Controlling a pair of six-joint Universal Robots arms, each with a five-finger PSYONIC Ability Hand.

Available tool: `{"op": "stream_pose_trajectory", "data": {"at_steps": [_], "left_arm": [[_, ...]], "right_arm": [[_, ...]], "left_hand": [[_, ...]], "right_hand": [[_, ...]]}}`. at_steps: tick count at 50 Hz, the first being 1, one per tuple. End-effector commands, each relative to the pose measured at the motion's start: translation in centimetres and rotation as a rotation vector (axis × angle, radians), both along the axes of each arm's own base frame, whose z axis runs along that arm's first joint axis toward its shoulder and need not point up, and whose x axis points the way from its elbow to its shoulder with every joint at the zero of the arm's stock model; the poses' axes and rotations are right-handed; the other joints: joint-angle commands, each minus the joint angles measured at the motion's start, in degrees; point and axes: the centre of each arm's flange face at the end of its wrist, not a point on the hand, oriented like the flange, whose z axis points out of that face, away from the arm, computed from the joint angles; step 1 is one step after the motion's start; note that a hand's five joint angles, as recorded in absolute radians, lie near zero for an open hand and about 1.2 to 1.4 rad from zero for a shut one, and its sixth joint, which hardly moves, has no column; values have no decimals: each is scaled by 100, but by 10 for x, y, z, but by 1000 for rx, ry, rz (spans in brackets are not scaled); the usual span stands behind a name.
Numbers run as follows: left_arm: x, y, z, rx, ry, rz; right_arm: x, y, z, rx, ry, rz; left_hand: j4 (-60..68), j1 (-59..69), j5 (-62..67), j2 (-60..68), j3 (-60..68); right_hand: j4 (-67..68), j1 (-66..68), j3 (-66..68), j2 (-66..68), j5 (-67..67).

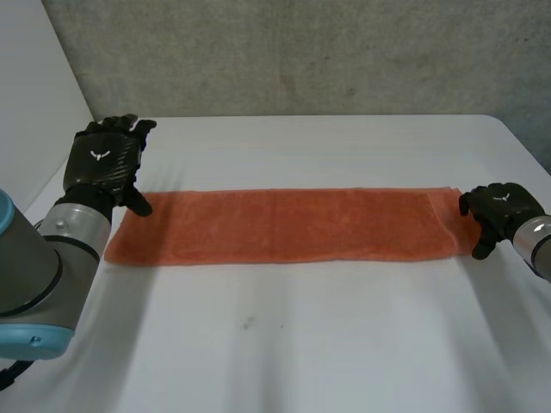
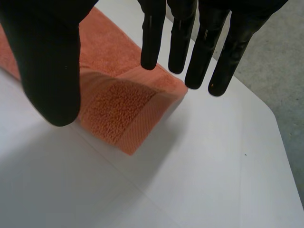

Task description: Fold the laundry

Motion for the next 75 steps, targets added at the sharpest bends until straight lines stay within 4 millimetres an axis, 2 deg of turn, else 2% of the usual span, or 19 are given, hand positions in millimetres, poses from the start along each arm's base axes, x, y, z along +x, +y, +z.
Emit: {"op": "stream_pose_trajectory", "data": {"at_steps": [1,9,15,25,31,34,36,39,41,42,44,47,49,52,57,63,66,68,75], "left_arm": [[0,1,0,1,-2,0],[0,5,-7,23,-9,-3],[0,5,-8,24,-10,-3],[1,6,-7,23,-9,-2],[3,4,-6,20,-8,6],[3,4,-6,18,-8,6],[3,4,-6,18,-8,4],[3,4,-6,18,-8,4],[3,4,-6,18,-8,7],[3,4,-6,18,-8,7],[4,4,-6,20,-8,9],[4,4,-6,20,-8,9],[4,4,-6,20,-8,12],[4,4,-6,20,-8,10],[3,5,-8,24,-9,6],[-1,6,-9,27,-11,-7],[-2,6,-9,24,-11,-11],[-7,6,-11,26,-14,-25],[-33,13,-13,15,-11,-101]], "right_arm": [[0,-9,-16,-22,37,15],[-8,-20,-24,-28,86,2],[-23,-29,-23,-43,108,-44],[-118,-65,15,-144,296,-390],[-122,-71,41,-217,362,-399],[-105,-70,62,-278,332,-374],[-47,-58,89,-362,259,-262],[-15,-49,95,-388,216,-190],[47,-25,98,-408,149,-28],[48,-25,98,-408,149,-27],[113,12,94,-419,95,181],[145,35,91,-433,68,295],[196,80,75,-439,30,496],[231,117,52,-414,9,643],[261,154,10,-344,21,770],[273,169,-29,-300,90,830],[273,168,-29,-309,105,821],[271,163,-15,-334,89,790],[231,119,38,-314,-57,557]], "left_hand": [[36,4,-152,58,32],[36,4,-152,58,32],[36,4,-152,58,32],[36,4,-152,58,32],[36,4,-152,58,32],[36,4,-152,58,32],[36,4,-152,58,32],[36,4,-152,58,32],[36,4,-152,58,32],[36,4,-152,58,32],[36,4,-152,58,32],[36,4,-152,58,32],[36,4,-152,58,32],[36,4,-152,58,32],[36,4,-152,58,32],[36,4,-152,58,32],[36,4,-152,58,32],[36,4,-152,58,32],[36,4,-152,58,32]], "right_hand": [[1702,2132,1712,1713,1801],[5107,5537,5117,5117,5206],[5114,5544,5124,5125,5213],[5114,5544,5124,5125,5213],[5114,5544,5124,5125,5213],[5114,5544,5124,5125,5213],[5114,5544,5124,5125,5213],[5114,5544,5124,5125,5213],[5114,5544,5124,5125,5213],[5114,5544,5124,5125,5213],[5114,5544,5124,5125,5213],[5114,5544,5124,5125,5213],[5114,5544,5124,5125,5213],[5114,5544,5124,5125,5213],[5114,5544,5124,5125,5213],[5114,5544,5124,5125,5213],[4145,4574,4154,4155,4244],[-1886,-1456,-1876,-1875,-1787],[-1886,-1456,-1876,-1875,-1787]]}}
